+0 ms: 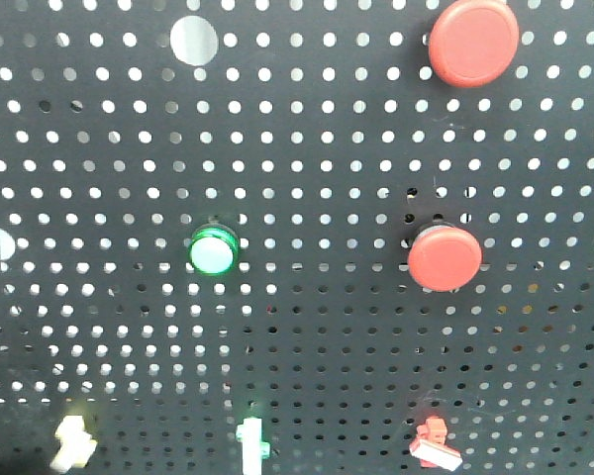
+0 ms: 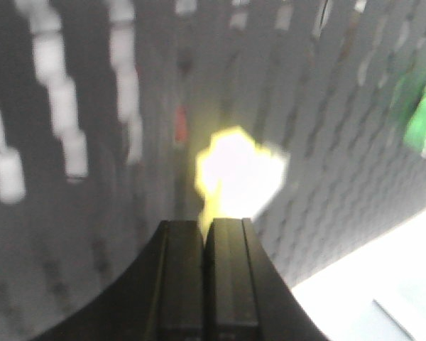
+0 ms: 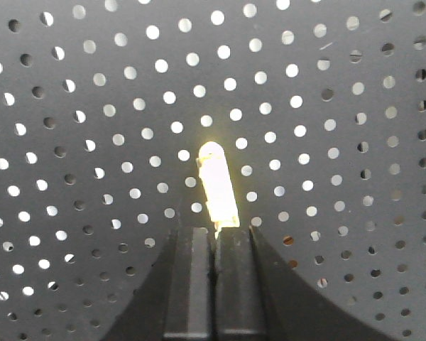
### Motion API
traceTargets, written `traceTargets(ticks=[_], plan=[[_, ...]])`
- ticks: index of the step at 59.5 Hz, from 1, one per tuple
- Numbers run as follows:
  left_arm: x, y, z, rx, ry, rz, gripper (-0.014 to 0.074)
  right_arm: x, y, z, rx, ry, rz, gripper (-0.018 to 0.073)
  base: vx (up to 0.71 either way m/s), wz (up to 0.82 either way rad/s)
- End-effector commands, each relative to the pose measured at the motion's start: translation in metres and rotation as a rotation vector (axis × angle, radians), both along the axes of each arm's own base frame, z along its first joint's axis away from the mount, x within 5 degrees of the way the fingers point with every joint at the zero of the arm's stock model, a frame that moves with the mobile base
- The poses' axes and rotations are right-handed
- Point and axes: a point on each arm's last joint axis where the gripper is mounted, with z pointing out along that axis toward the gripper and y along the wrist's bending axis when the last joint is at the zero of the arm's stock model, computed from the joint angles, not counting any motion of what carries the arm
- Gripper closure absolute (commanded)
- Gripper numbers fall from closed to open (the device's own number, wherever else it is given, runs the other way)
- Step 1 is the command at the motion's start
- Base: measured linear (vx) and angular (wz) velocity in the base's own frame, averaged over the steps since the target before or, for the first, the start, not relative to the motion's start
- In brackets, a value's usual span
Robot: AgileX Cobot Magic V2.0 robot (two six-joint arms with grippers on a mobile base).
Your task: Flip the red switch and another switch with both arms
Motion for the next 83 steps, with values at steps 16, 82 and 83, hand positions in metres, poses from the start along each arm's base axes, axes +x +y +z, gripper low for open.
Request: traceTargets(ticks=[16, 82, 83], plan=[[-0.012, 0.004, 0.017, -0.048, -0.097, 0.028, 0.0594, 0.001, 0.004, 0.014, 0.09, -0.067, 0.045, 0.0566, 0.0, 0.0], [-0.076, 0.021, 0.007, -0.081, -0.312, 0.015, 0.0594, 0.085, 0.079, -0.022, -0.131, 0.157, 0.86, 0.0566, 0.0, 0.0], [-0.076, 0.021, 0.007, -0.081, -0.312, 0.015, 0.0594, 0.086, 0.08, -0.023, -0.134, 0.159, 0.861, 0.0566, 0.0, 0.0]])
